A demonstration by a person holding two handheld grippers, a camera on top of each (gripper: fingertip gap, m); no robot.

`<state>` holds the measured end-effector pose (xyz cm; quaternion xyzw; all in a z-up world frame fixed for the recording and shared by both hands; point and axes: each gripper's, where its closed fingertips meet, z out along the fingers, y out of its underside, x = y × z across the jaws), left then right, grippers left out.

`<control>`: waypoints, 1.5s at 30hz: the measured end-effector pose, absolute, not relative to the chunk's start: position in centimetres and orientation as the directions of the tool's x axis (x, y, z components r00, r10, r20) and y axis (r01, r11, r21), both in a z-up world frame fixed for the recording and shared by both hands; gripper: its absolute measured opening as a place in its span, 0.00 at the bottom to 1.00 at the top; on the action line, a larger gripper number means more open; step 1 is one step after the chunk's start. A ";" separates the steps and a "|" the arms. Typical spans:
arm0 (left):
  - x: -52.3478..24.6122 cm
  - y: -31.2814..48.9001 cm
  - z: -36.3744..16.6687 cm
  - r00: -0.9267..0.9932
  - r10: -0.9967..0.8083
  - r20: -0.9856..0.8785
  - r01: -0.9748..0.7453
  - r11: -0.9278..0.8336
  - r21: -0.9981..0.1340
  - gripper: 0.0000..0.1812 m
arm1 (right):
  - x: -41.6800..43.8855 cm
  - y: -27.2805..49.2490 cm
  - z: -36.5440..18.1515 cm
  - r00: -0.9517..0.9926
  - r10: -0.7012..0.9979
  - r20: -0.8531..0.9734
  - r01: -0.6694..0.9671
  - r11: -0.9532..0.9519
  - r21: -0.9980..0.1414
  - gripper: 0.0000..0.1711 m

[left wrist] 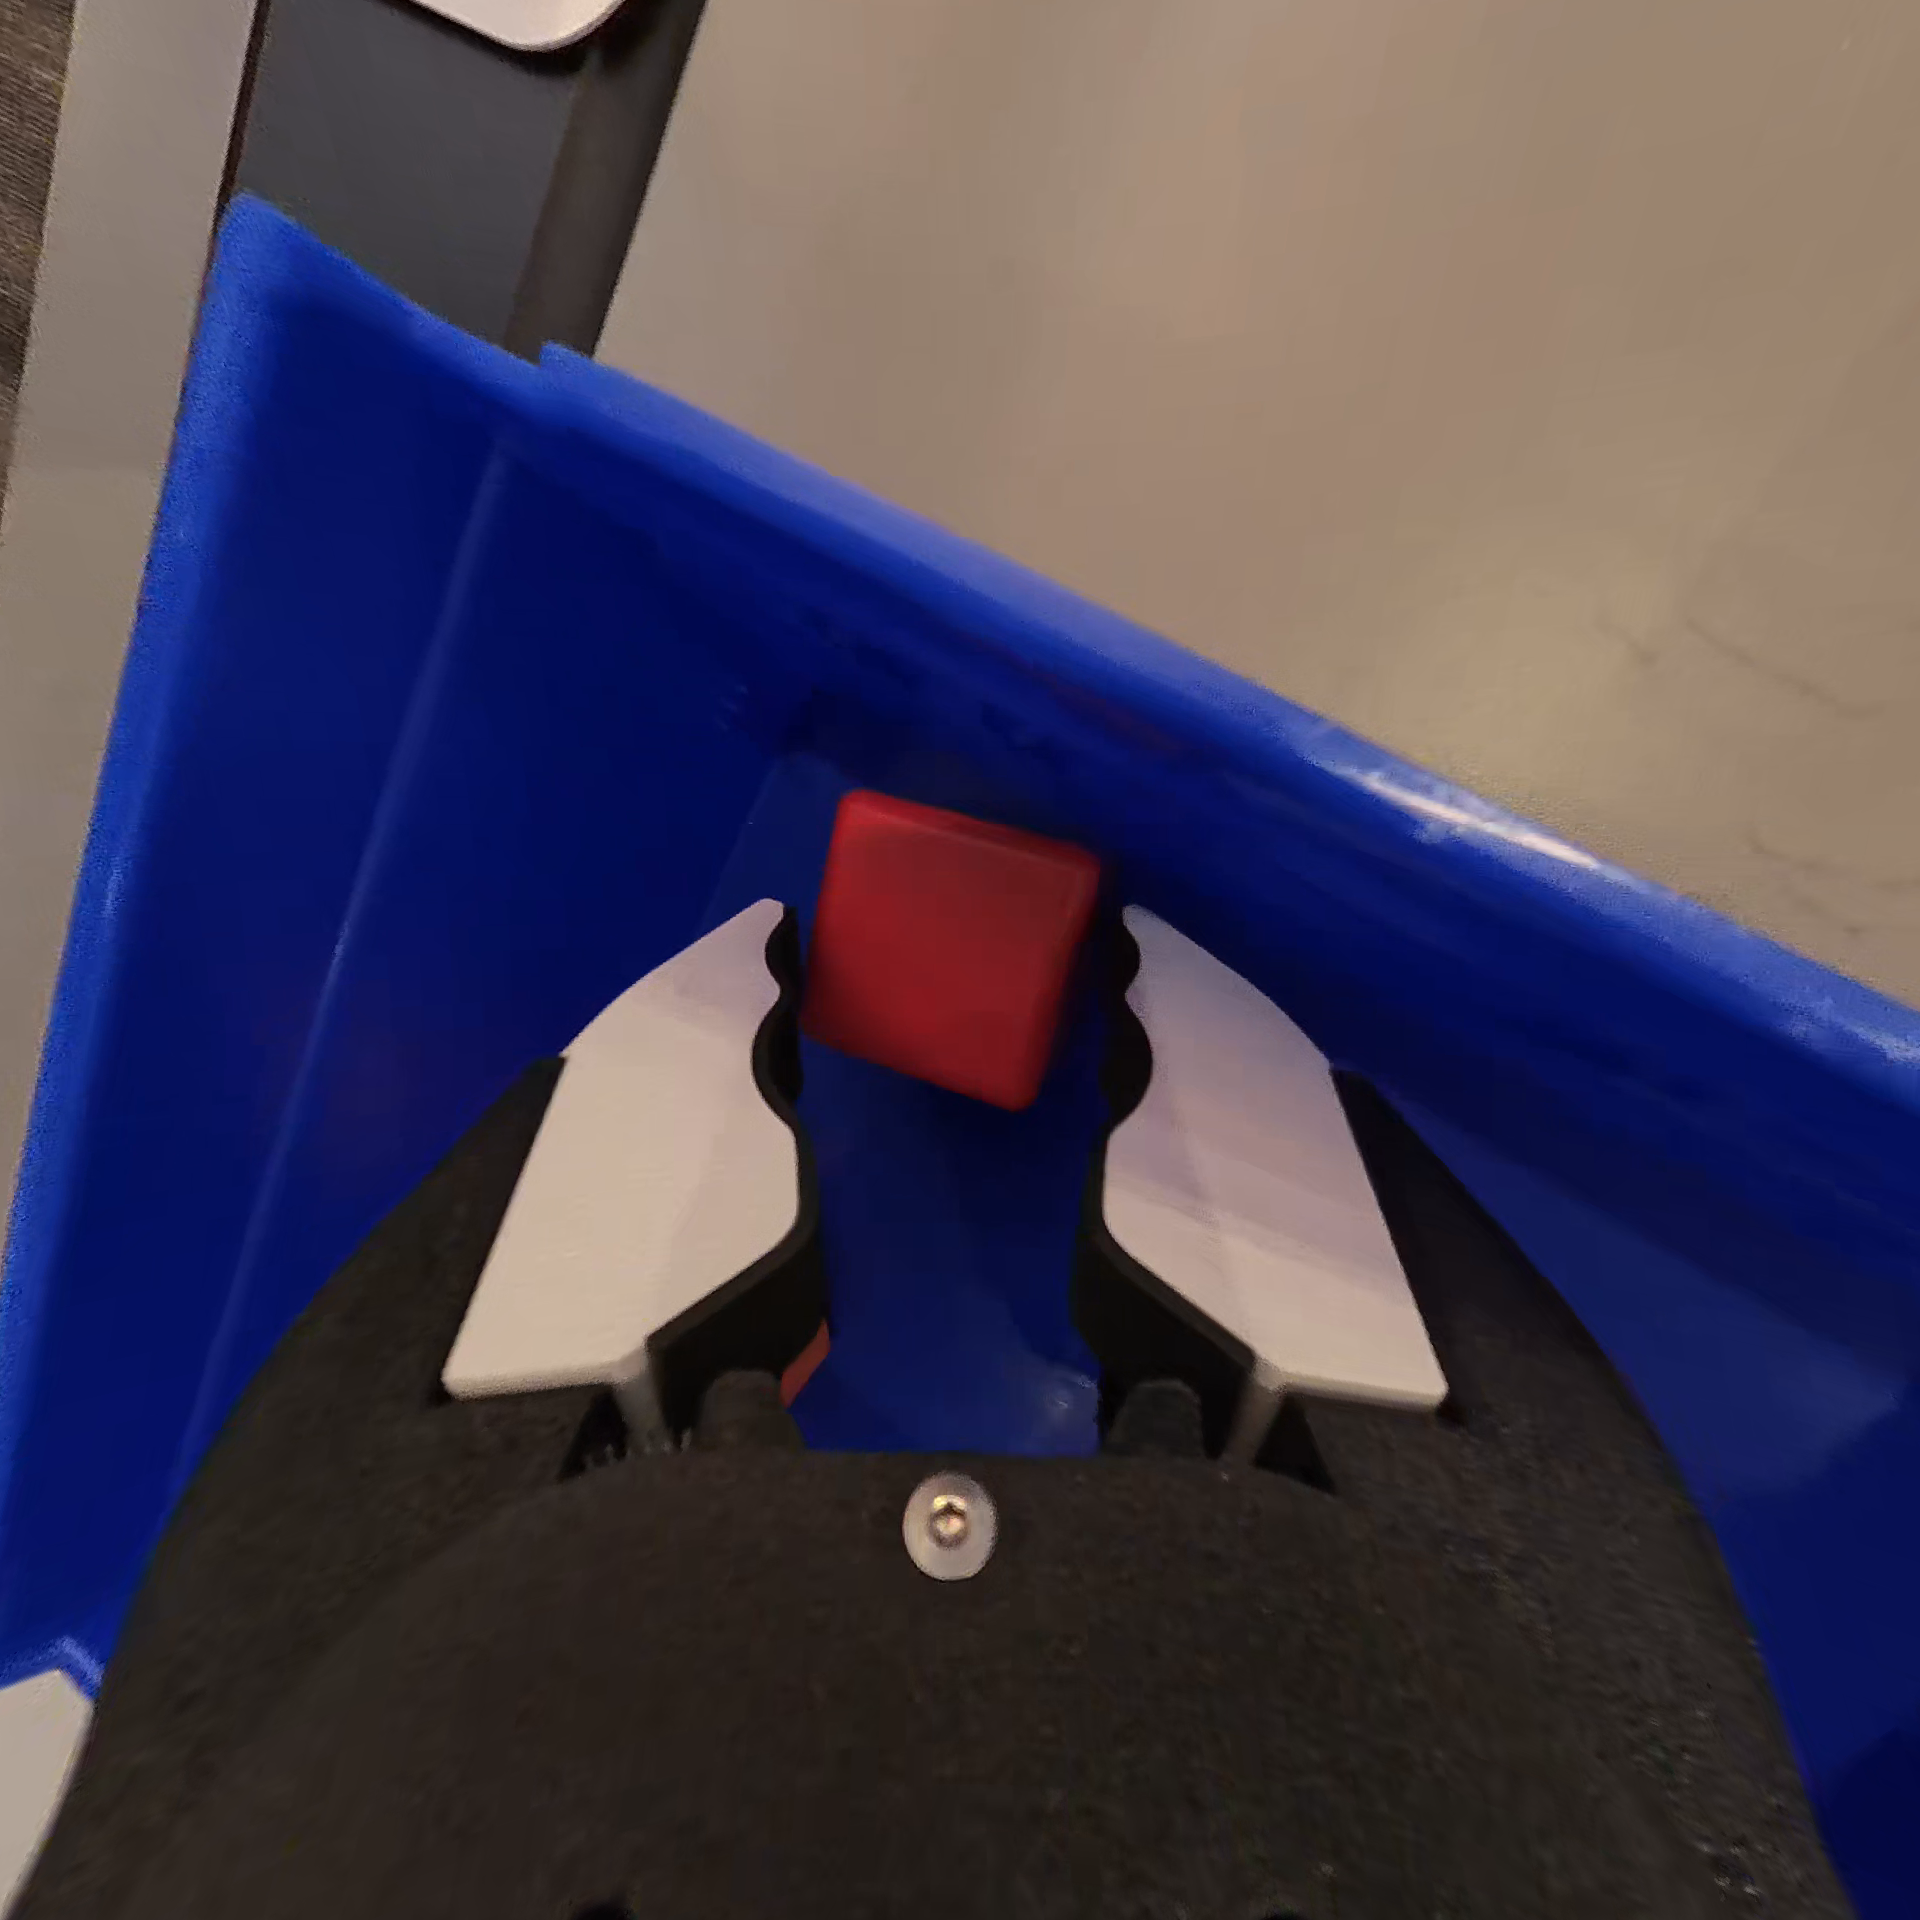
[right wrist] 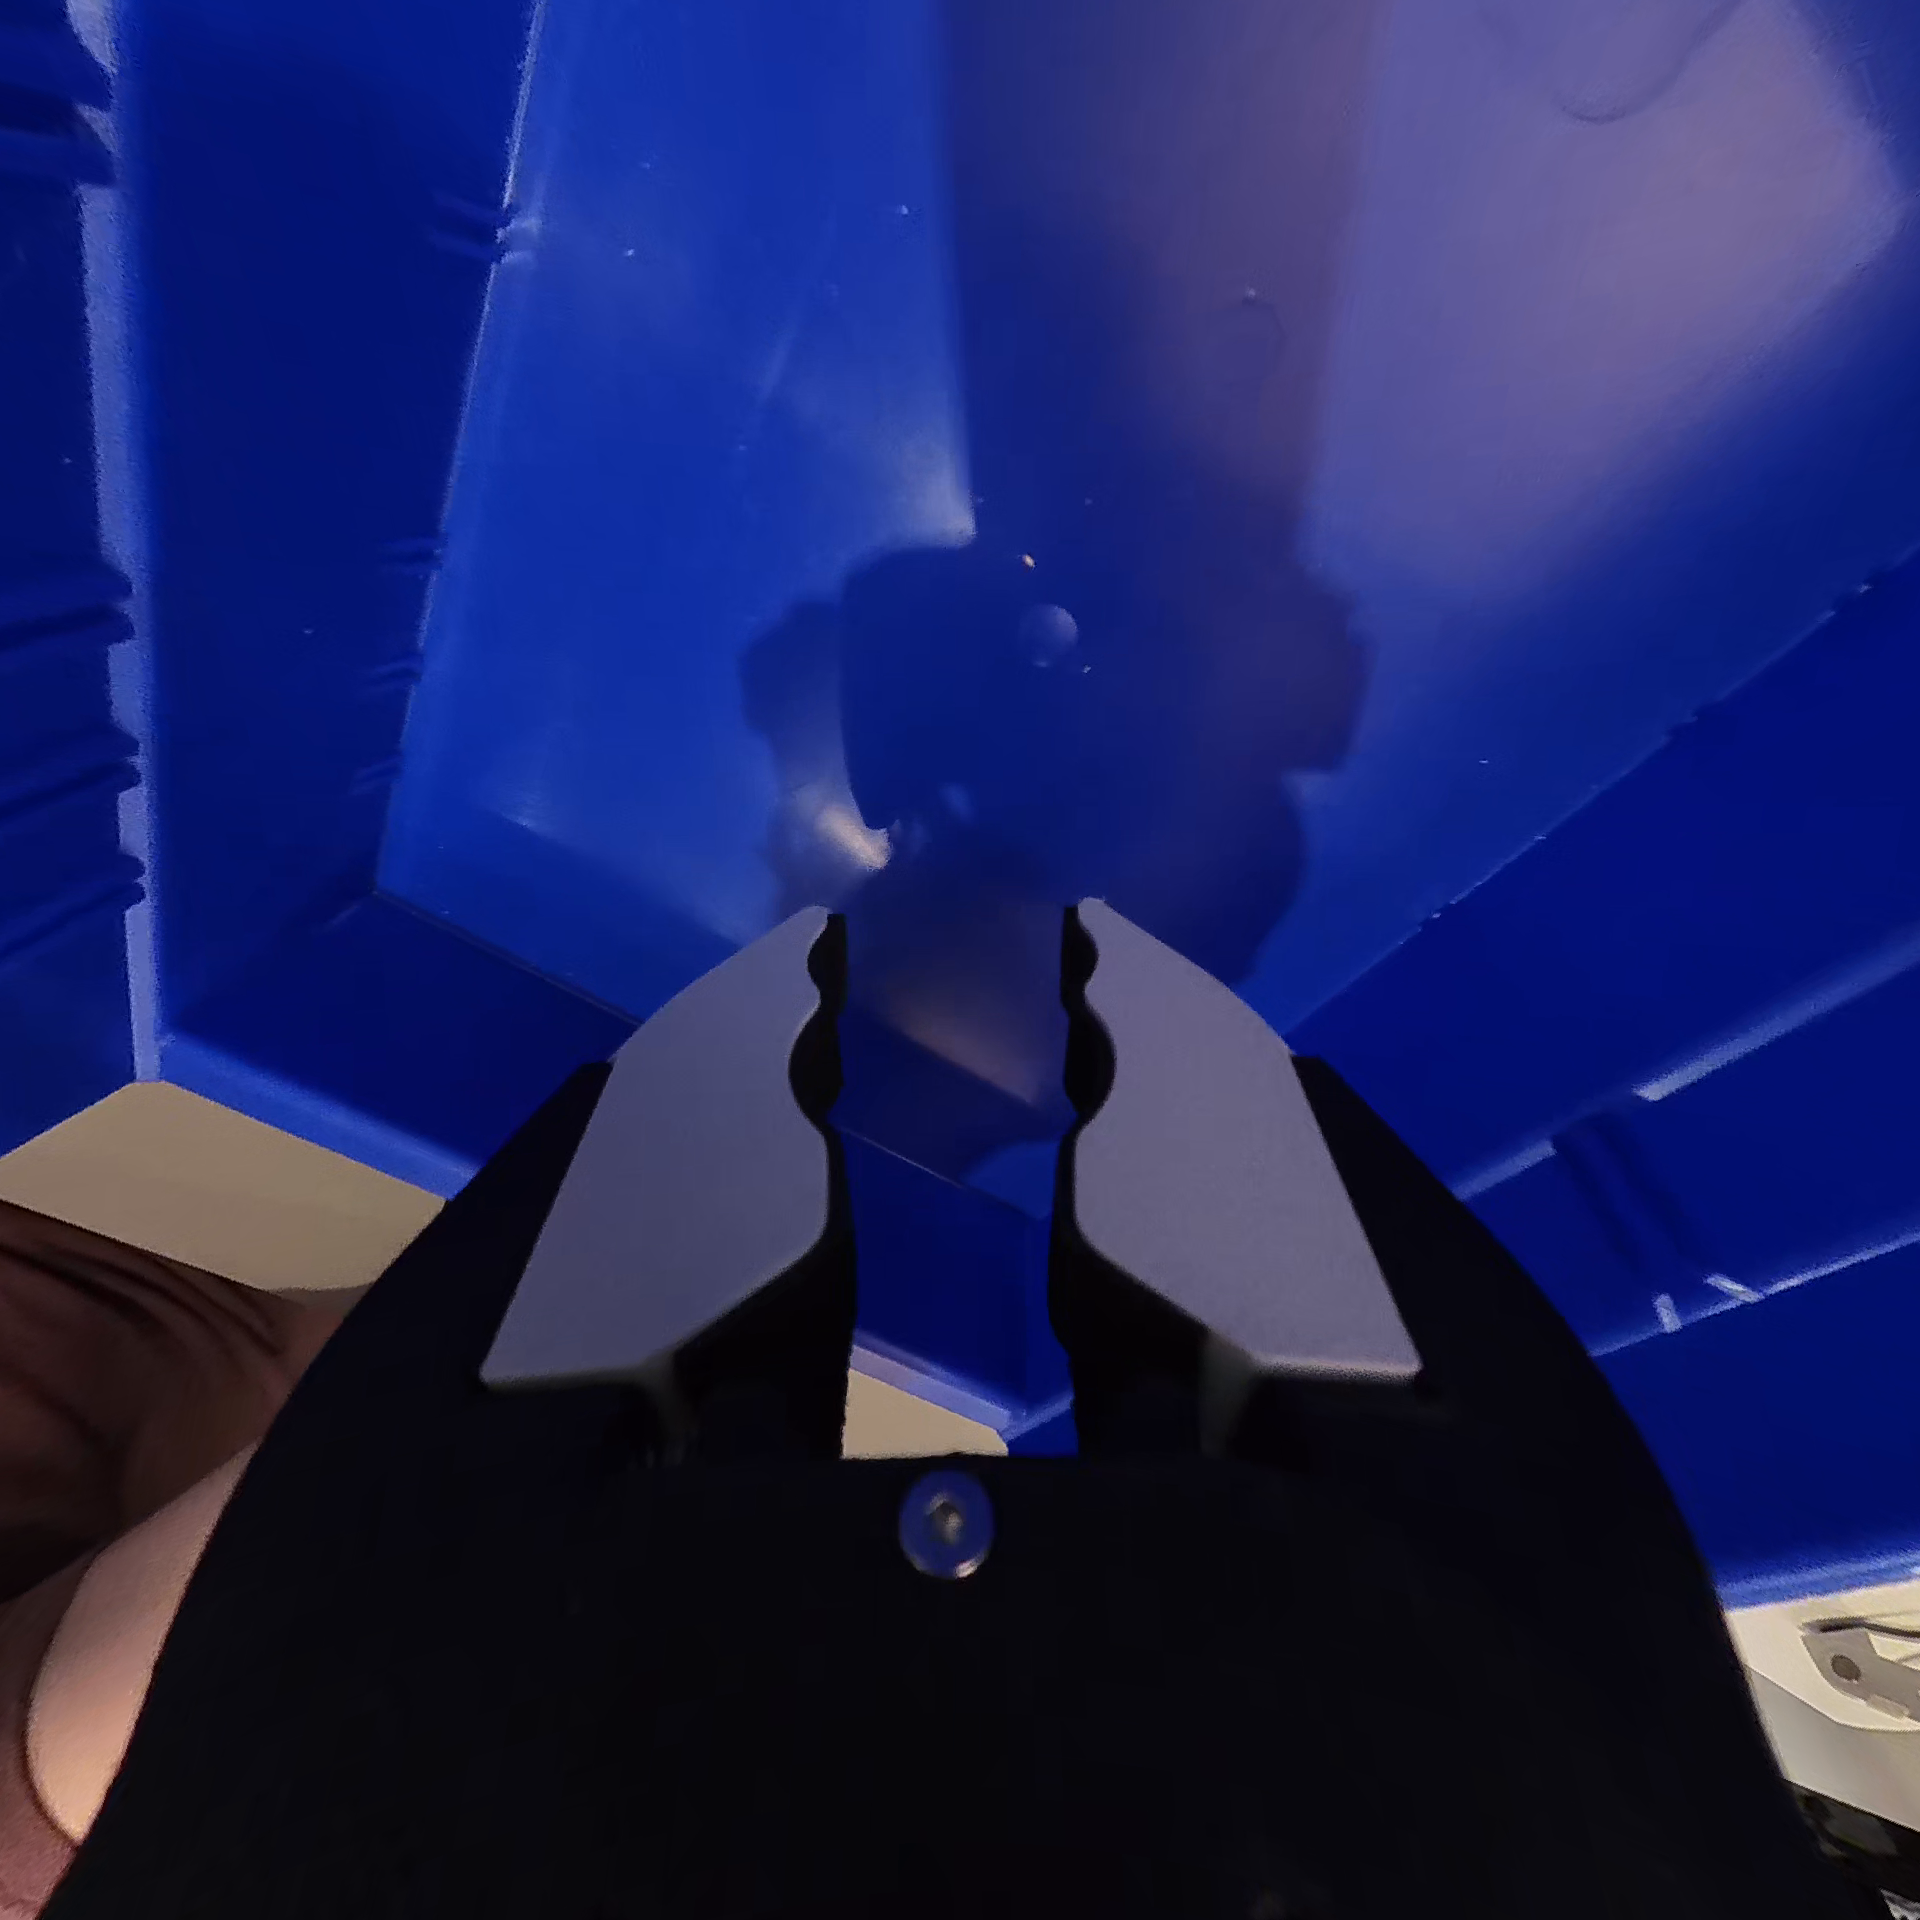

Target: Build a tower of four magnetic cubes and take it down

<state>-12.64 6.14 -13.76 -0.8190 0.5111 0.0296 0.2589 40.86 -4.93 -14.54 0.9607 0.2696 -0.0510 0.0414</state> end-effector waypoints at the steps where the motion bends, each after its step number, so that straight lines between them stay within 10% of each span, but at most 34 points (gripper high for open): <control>1: -12.6 6.2 -13.8 0.474 -0.821 -0.318 -0.855 -0.345 -0.386 0.31 | 40.8 -4.9 -14.5 0.849 0.514 -0.122 0.523 -0.851 0.052 0.24; 16: -15.9 6.3 -9.5 0.589 -0.690 -0.419 -0.806 -0.464 -0.369 0.29 | 40.8 -5.4 -14.9 0.841 0.525 -0.131 0.537 -0.840 0.083 0.25; 26: -4.2 0.7 5.5 0.590 -0.670 -0.452 -0.683 -0.115 -0.721 0.29 | 41.0 -5.6 -14.8 0.841 0.527 -0.122 0.538 -0.837 0.098 0.25; 33: 10.1 -4.3 1.3 0.323 -0.907 -0.272 -0.668 -0.015 -0.744 0.29 | 40.9 -5.7 -14.7 0.839 0.531 -0.119 0.543 -0.833 0.109 0.25; 45: 12.3 -3.3 -4.6 0.240 -0.938 -0.252 -0.784 -0.034 -0.619 0.28 | 40.2 -6.0 -15.1 0.827 0.547 -0.134 0.562 -0.815 0.140 0.25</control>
